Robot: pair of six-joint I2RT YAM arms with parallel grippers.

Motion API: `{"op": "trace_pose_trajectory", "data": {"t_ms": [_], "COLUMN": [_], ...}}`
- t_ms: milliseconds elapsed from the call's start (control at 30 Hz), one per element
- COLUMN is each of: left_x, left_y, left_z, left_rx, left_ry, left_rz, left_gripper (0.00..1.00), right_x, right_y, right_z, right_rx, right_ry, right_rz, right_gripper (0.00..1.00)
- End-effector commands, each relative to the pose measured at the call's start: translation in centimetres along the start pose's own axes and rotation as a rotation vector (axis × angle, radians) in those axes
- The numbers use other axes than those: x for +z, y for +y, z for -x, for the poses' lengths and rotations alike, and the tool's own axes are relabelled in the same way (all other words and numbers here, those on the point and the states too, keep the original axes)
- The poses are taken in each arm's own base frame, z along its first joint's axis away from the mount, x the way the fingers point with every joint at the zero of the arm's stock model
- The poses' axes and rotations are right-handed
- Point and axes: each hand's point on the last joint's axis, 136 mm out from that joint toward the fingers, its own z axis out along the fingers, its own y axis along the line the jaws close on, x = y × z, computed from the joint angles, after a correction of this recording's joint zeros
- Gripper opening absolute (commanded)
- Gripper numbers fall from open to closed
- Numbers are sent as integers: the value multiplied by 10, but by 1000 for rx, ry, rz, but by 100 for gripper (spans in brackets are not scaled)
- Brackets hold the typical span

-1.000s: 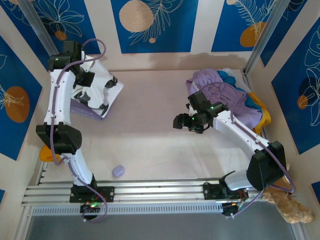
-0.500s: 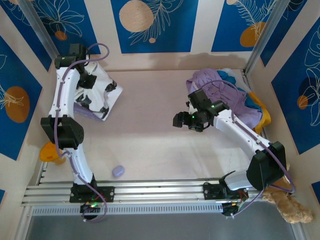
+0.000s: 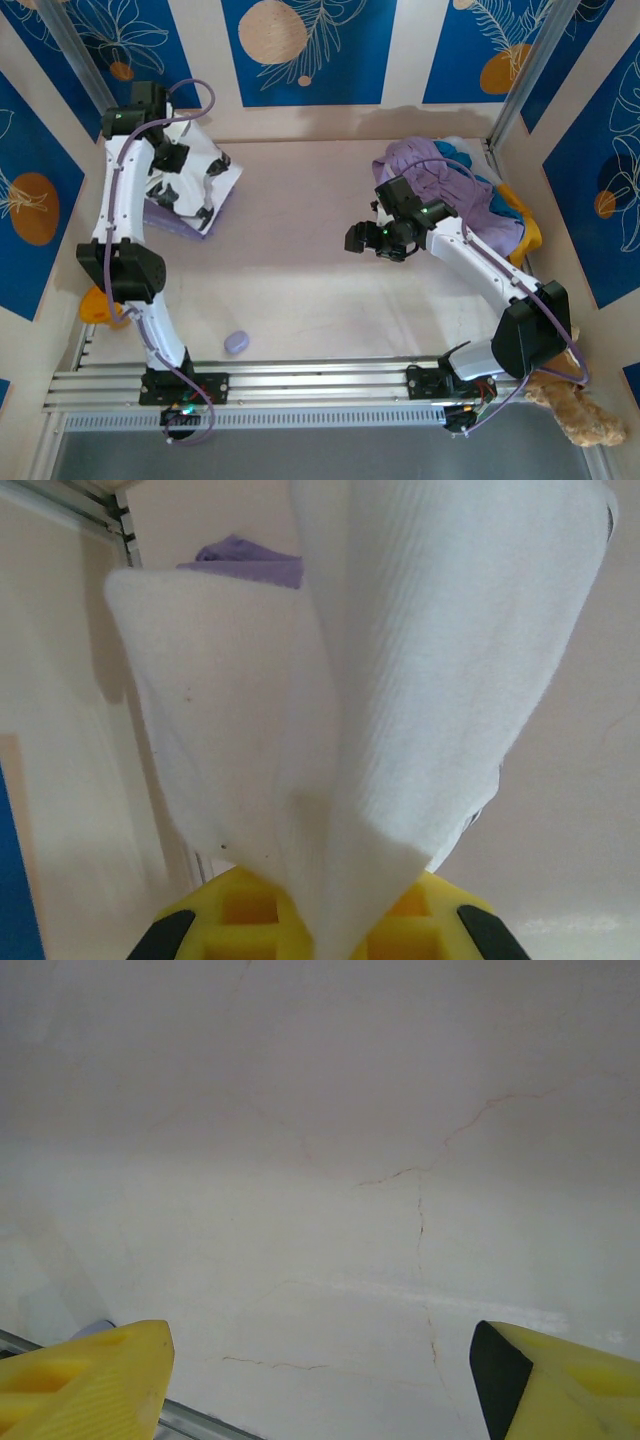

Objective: Fold and stack the t-shirts

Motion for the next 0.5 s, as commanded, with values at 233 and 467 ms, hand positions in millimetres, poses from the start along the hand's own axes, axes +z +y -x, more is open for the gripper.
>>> {"op": "trace_pose_trajectory", "data": {"t_ms": [233,467], "left_x": [-25,-11], "left_y": [4,11], "left_z": [1,0], "left_rx": [24,45], "left_ry": [-45,-11], "left_rz": [20,57], "left_gripper": [0,0], "right_x": [-5,-7], "right_y": [1,-1], "right_z": [2,1], "right_rx": [-13,-17], "right_ry": [-2,-2], "right_rz": [-3,-9], "right_gripper": [79,79]}}
